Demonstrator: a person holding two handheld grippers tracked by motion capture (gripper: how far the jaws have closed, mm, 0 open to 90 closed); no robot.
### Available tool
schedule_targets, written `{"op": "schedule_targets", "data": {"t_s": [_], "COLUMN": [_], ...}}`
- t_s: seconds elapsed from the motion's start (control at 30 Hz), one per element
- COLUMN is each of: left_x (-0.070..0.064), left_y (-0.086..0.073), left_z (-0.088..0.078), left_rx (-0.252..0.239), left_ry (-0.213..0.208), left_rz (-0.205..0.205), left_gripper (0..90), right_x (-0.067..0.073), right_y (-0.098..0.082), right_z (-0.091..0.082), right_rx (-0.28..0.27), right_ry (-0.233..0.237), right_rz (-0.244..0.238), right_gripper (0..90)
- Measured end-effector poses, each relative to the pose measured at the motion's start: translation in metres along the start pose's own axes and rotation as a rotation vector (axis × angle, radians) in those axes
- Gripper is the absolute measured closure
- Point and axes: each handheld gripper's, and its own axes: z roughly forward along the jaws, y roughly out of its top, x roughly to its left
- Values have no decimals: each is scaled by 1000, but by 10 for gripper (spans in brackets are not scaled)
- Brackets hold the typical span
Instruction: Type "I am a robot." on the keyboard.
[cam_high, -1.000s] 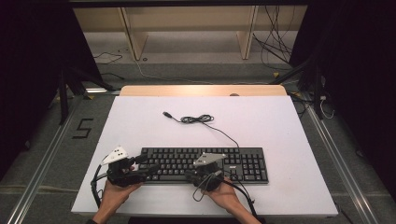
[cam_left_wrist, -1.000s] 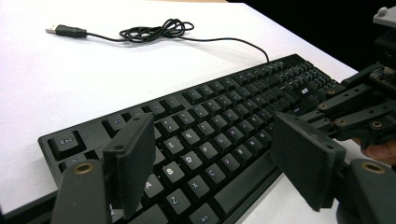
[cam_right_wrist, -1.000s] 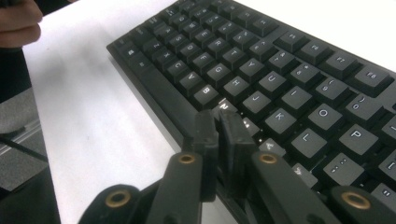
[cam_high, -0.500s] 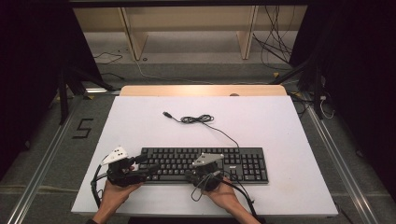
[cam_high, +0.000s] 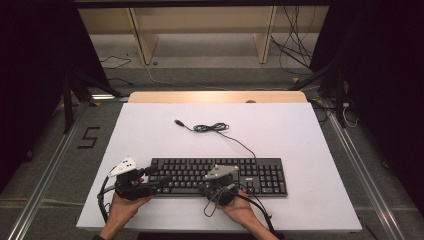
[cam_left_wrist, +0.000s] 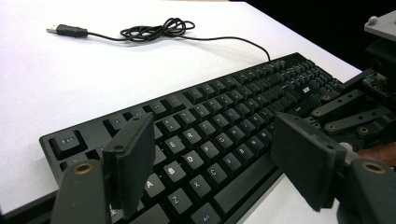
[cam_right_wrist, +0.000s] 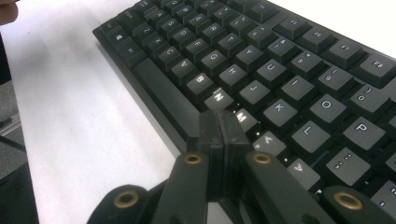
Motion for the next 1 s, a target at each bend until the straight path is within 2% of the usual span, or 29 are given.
{"op": "schedule_targets", "data": {"t_s": [0.13, 0.27, 0.47, 0.7, 0.83, 1.0], "left_x": [0, 1, 1, 2, 3, 3], "left_y": [0, 0, 0, 0, 0, 0], "left_z": [0, 0, 1, 3, 5, 7], "left_rx": [1, -1, 6, 16, 25, 34], "left_ry": [3, 4, 9, 12, 14, 13], "left_rz": [0, 0, -5, -13, -16, -20], "left_gripper": [300, 300, 300, 301, 302, 302], "right_x": [-1, -2, -4, -8, -11, -14], "right_y": [0, 1, 3, 3, 3, 2], "right_z": [0, -4, -14, -28, -33, -37], "right_rx": [-1, -22, -81, -134, -144, -145], "right_ry": [2, 19, 51, 56, 50, 38], "right_rz": [8, 25, 42, 57, 70, 81], "right_gripper": [900, 849, 746, 606, 511, 448]}}
